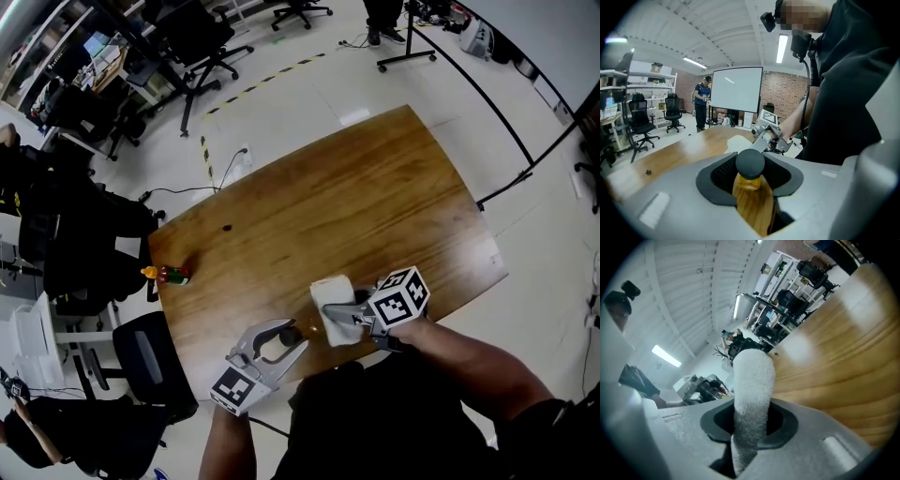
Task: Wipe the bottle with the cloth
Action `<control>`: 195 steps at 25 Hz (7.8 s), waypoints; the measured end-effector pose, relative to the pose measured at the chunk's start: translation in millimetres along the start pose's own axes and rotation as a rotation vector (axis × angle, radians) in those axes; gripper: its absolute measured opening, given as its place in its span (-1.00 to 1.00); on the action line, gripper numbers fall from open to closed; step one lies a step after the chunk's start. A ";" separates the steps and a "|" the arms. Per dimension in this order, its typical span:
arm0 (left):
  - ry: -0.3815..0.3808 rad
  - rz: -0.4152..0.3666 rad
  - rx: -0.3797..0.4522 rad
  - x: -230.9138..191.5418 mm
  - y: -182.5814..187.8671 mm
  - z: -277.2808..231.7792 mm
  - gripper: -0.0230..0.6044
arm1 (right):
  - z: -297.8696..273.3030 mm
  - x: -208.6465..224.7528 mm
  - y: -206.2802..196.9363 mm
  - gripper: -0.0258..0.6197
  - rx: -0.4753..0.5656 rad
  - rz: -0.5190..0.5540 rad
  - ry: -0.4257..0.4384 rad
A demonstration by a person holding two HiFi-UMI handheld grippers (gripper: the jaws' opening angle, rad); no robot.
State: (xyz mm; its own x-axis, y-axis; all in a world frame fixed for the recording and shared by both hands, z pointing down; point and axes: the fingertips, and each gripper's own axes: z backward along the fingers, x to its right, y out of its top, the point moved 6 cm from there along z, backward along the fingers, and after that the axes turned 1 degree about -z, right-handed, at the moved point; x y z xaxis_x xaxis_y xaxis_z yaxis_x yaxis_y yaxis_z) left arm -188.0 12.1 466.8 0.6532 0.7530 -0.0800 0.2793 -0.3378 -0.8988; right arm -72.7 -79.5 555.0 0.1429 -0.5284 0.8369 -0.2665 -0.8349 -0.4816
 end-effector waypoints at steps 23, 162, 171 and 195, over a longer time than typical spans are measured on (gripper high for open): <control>0.329 0.292 0.022 -22.2 23.5 -46.2 -0.35 | 63.8 28.2 -14.0 -0.70 0.066 0.056 -0.288; 0.398 0.470 0.007 -42.4 42.7 -71.8 -0.35 | 123.2 -23.5 -5.7 -0.69 0.222 0.127 -0.285; 0.620 1.264 0.261 -68.2 -28.1 -28.6 -0.36 | 41.3 -44.2 29.0 -0.69 0.203 0.283 -0.212; 0.682 1.401 0.313 -73.1 -53.1 -16.7 -0.36 | 29.0 31.0 1.3 -0.70 0.074 0.343 -0.483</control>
State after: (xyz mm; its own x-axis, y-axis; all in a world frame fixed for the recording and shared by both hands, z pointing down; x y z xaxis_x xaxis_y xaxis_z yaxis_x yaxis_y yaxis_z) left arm -238.8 -34.5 527.6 0.4611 -0.4535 -0.7627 -0.8821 -0.3273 -0.3387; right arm -41.0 -101.5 572.8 0.4821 -0.7657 0.4257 -0.3097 -0.6035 -0.7348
